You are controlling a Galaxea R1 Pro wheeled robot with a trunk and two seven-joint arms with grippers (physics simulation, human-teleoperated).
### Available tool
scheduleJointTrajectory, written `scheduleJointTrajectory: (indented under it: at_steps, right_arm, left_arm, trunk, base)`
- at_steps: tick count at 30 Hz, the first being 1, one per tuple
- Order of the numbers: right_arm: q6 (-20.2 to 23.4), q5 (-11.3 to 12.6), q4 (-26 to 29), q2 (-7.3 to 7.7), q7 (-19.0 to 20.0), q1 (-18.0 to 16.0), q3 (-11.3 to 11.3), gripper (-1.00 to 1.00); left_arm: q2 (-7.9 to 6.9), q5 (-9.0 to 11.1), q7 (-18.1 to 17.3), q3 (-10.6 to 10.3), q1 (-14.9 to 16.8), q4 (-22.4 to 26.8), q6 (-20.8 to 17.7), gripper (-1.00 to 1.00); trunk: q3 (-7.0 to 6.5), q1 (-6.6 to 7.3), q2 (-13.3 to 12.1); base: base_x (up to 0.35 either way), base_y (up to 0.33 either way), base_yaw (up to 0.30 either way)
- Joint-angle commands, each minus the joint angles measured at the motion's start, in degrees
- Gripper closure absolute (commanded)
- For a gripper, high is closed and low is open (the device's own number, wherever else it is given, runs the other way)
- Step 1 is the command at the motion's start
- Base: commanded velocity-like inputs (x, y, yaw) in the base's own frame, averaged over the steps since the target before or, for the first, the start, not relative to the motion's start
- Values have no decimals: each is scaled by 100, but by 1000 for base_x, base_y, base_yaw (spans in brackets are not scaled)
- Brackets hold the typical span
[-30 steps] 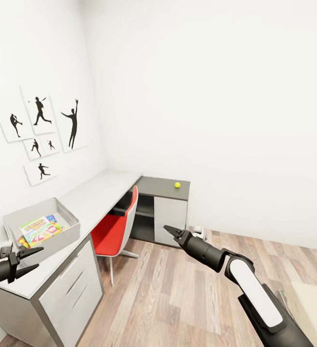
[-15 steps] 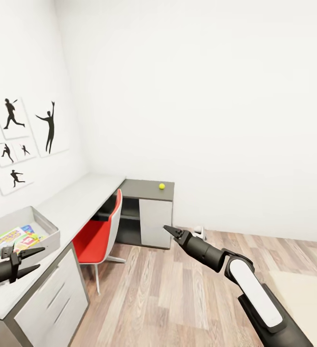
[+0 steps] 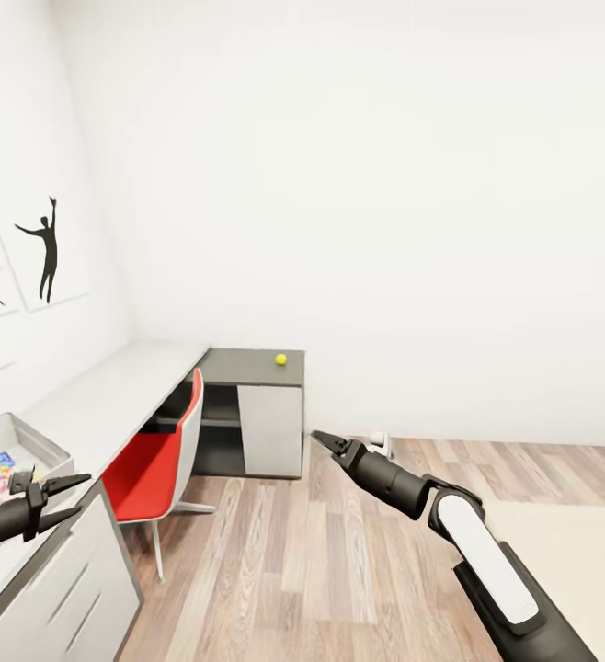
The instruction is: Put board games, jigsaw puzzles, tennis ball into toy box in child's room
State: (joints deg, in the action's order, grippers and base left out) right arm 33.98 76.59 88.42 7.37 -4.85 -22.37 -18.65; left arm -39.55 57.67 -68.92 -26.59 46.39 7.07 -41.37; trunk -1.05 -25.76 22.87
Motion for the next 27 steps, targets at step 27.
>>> scheduleJointTrajectory:
  at_steps: [27]
  right_arm:
    - [33,-715,-42,-333,-129,-6,-94,-100]
  left_arm:
    - [562,46,2214,-202,27,390,100,-100]
  trunk:
    - [-90,-3,5]
  base:
    - [0,0,-164]
